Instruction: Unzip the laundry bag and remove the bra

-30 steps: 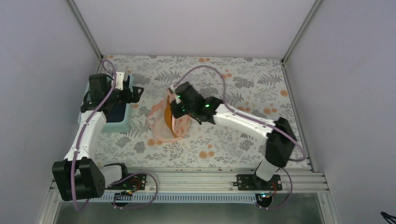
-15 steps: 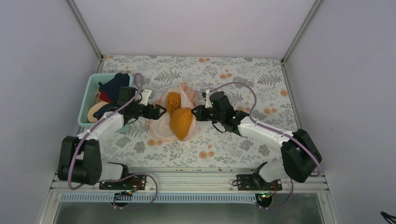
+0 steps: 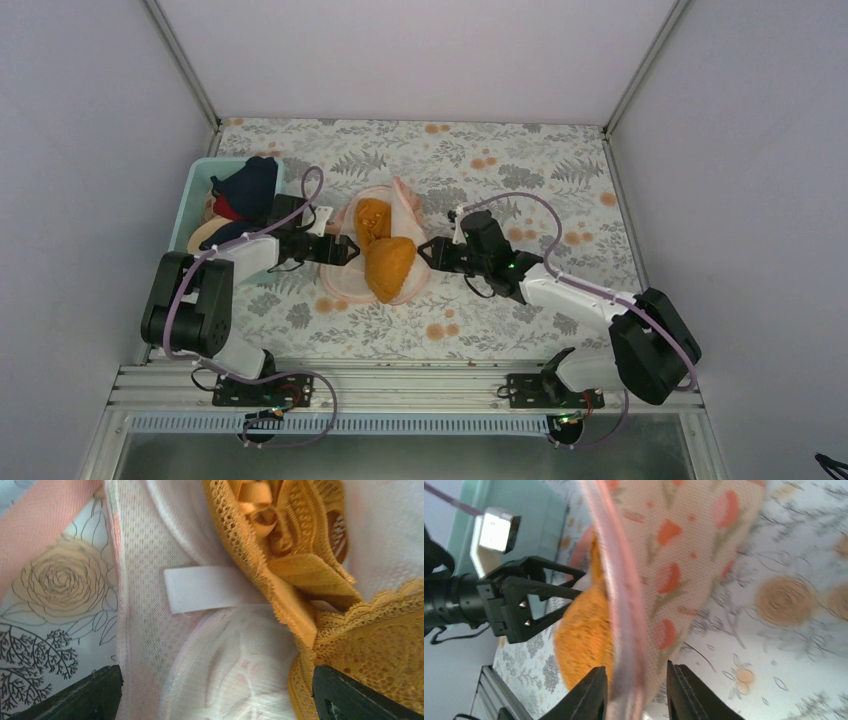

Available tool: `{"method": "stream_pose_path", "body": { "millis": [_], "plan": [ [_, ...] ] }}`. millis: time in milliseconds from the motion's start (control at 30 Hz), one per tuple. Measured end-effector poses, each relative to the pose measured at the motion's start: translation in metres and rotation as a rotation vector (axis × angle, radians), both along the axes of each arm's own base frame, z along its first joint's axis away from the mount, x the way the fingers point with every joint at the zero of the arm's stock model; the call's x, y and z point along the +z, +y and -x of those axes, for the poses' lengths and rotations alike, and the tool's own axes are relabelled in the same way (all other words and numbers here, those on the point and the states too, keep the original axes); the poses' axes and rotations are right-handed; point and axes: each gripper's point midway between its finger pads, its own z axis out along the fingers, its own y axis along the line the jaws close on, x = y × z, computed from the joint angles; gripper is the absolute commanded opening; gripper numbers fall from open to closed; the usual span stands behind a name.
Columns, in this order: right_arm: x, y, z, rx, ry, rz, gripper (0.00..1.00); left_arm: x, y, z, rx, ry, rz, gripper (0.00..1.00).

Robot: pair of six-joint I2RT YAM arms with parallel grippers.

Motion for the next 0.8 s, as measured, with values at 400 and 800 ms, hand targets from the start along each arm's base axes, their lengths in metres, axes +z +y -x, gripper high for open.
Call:
{"method": "stream_pose_path", "body": {
  "millis": [400,800],
  "plan": [
    [-0.062,-0.057,0.011,-0.134,0.136,0.058,0.4,-0.006,0.007,-0.003,0.024,0.003,-0.04,0.96],
    [-0.057,-0.117,0.033,-0.36,0.132,0.008,0.59,-0.008,0.01,-0.004,0.036,0.0,-0.063,0.97]
  ]
}}
